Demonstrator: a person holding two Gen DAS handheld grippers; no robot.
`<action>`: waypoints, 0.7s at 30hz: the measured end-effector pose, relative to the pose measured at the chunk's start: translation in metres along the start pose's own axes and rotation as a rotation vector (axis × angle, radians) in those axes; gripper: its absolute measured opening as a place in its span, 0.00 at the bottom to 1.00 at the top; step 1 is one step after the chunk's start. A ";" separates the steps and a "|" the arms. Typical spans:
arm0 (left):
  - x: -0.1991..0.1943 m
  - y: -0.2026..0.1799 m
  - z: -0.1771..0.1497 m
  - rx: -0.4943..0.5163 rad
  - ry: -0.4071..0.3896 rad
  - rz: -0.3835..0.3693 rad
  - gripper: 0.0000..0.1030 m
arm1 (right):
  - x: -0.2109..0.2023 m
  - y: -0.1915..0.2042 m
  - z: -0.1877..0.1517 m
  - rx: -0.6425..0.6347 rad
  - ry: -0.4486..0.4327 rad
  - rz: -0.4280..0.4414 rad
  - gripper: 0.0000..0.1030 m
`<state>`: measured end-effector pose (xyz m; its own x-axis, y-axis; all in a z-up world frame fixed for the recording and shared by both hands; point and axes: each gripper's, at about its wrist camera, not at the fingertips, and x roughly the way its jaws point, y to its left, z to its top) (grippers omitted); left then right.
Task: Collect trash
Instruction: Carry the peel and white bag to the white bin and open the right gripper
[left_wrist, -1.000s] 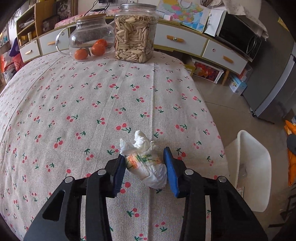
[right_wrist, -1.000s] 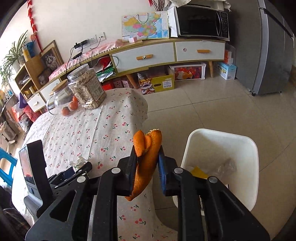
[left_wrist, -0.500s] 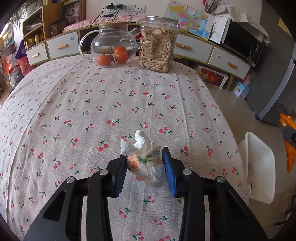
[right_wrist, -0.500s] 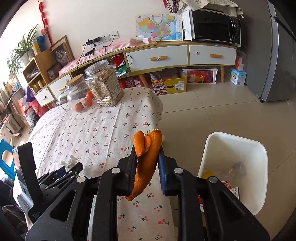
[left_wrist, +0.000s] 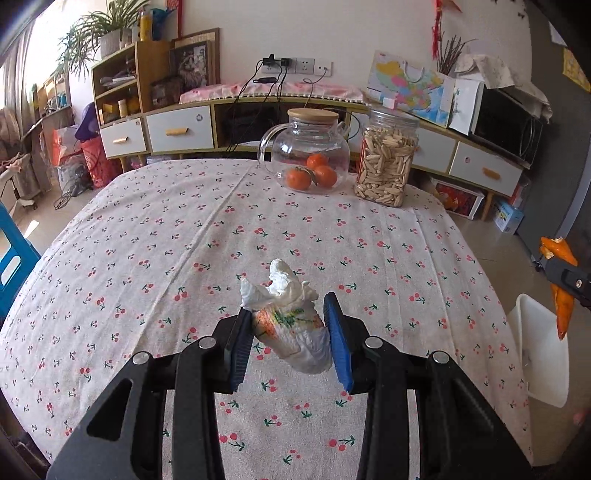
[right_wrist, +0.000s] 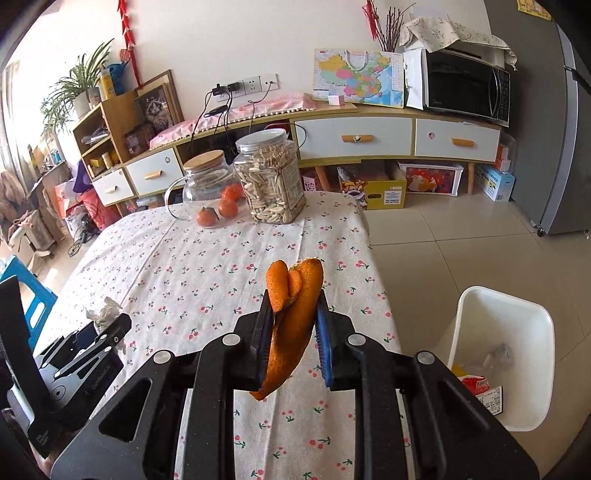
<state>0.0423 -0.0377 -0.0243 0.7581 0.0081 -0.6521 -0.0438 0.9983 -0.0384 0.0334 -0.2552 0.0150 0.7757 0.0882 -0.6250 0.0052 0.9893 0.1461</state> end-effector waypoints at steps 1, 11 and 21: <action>-0.007 0.003 0.002 -0.006 -0.025 -0.002 0.36 | -0.004 0.004 0.001 -0.001 -0.023 -0.007 0.20; -0.063 0.006 0.017 -0.020 -0.195 -0.061 0.36 | -0.048 0.020 0.008 -0.044 -0.239 -0.086 0.21; -0.099 -0.012 0.025 -0.001 -0.272 -0.117 0.36 | -0.060 0.005 0.006 -0.031 -0.265 -0.133 0.21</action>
<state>-0.0157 -0.0492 0.0599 0.9046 -0.0913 -0.4164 0.0531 0.9933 -0.1024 -0.0096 -0.2565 0.0576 0.9072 -0.0723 -0.4144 0.1019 0.9936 0.0497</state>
